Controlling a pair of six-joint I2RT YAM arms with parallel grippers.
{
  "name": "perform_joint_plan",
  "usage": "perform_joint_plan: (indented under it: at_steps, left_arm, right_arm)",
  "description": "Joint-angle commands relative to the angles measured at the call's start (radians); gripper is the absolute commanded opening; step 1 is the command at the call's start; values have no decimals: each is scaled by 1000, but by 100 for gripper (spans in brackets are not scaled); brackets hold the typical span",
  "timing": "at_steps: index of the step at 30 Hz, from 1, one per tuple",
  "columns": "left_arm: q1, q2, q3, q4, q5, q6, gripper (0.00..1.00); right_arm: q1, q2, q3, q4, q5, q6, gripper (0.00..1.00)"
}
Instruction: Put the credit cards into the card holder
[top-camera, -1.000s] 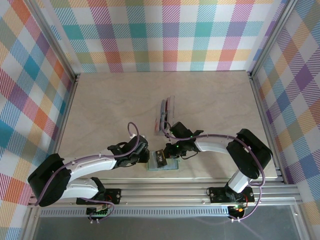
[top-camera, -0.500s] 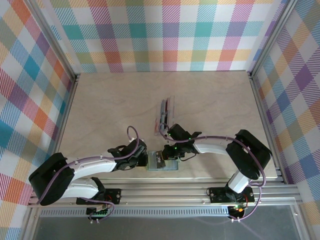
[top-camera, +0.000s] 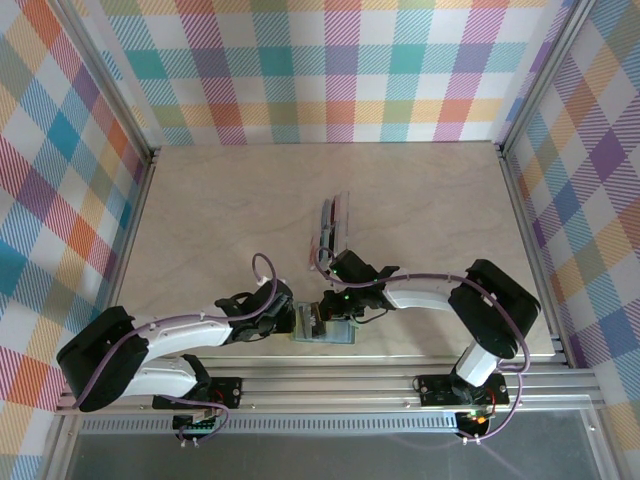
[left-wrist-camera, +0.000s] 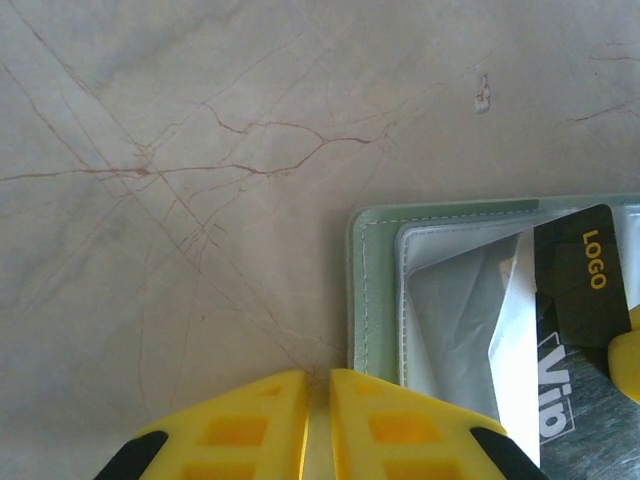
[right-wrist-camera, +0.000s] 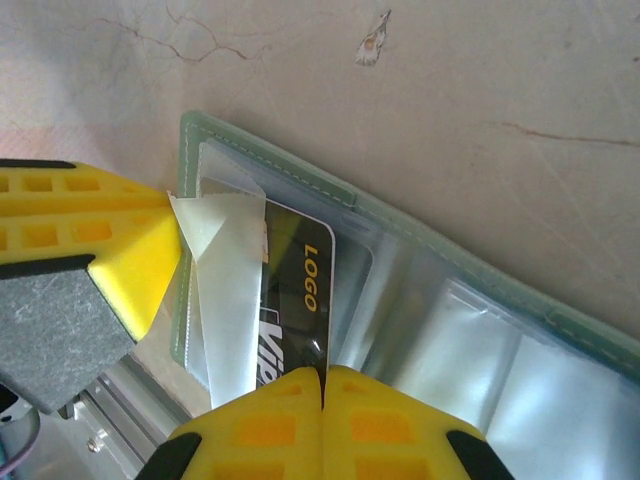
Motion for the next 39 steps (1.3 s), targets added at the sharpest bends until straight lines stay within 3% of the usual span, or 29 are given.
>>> perform_joint_plan:
  at_steps: [1, 11, 17, 27, 32, 35, 39]
  left_arm:
    - [-28, -8, -31, 29, 22, -25, 15]
    - [-39, -50, -63, 33, 6, -53, 15]
    - [-41, -26, -54, 39, -3, -55, 15]
    - [-41, -39, -48, 2, -39, -59, 16]
    - [-41, -40, -45, -2, -43, -56, 16]
    - [-41, -34, -41, 1, -38, -55, 16]
    - [-41, -38, -38, -1, -29, -52, 16]
  right_arm:
    - [15, 20, 12, 51, 23, 47, 0]
    - [29, 16, -20, 114, 59, 122, 0]
    - [62, 14, 9, 72, 68, 87, 0]
    - [66, -42, 42, -119, 195, 12, 37]
    - [66, -83, 73, -193, 231, -31, 46]
    - [66, -107, 95, -254, 281, -60, 44]
    - [65, -120, 126, -331, 378, -86, 35]
